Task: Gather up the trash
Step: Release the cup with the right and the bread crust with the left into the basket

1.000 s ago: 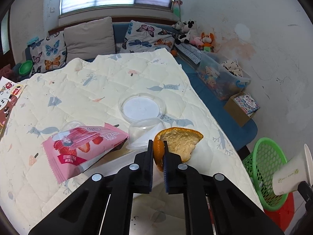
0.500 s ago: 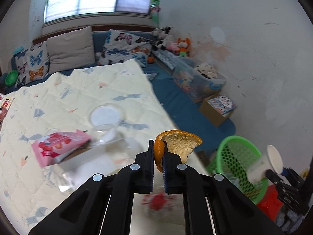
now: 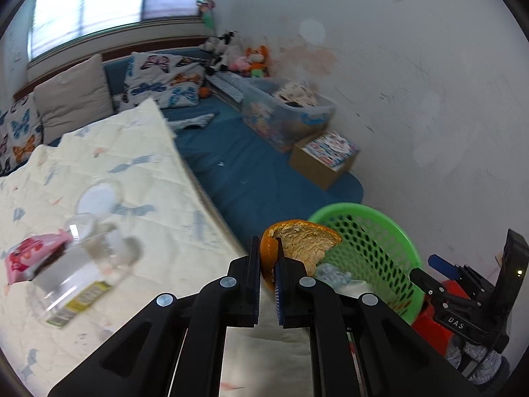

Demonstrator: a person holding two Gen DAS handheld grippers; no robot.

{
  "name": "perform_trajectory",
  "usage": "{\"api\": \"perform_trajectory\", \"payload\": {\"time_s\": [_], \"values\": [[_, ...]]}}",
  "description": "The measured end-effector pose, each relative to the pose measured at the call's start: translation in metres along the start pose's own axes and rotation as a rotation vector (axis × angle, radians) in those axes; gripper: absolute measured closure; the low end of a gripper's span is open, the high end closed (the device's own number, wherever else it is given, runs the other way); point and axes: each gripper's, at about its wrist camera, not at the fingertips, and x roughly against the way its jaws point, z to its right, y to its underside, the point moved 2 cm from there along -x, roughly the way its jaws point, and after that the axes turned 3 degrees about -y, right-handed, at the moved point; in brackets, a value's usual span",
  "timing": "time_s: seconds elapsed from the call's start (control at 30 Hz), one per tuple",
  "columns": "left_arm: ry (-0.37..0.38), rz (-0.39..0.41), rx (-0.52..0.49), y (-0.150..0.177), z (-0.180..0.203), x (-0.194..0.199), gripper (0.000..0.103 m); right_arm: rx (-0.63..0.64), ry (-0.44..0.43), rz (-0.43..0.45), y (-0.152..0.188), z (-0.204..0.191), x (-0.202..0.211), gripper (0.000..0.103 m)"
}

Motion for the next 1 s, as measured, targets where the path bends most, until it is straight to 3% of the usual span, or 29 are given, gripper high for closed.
{"api": "perform_trajectory", "payload": {"time_s": [0.3, 0.67, 0.73, 0.8, 1.0], "values": [[0.033, -0.069, -0.078, 0.01, 0.057, -0.034, 0.096, -0.031, -0.002, 0.035, 0.013, 0.019, 0.029, 0.034], [0.04, -0.138, -0.138, 0.028, 0.086, -0.059, 0.094, -0.066, -0.01, 0.038, 0.025, 0.029, 0.041, 0.033], [0.046, -0.136, -0.144, 0.031, 0.088, -0.057, 0.075, -0.065, -0.011, 0.039, 0.026, 0.027, 0.042, 0.033], [0.042, -0.119, -0.157, 0.032, 0.09, -0.054, 0.066, -0.066, -0.014, 0.036, 0.027, 0.026, 0.042, 0.033], [0.045, -0.08, -0.171, 0.034, 0.084, -0.034, 0.06, -0.051, -0.037, 0.03, 0.029, 0.013, 0.042, 0.033]]}}
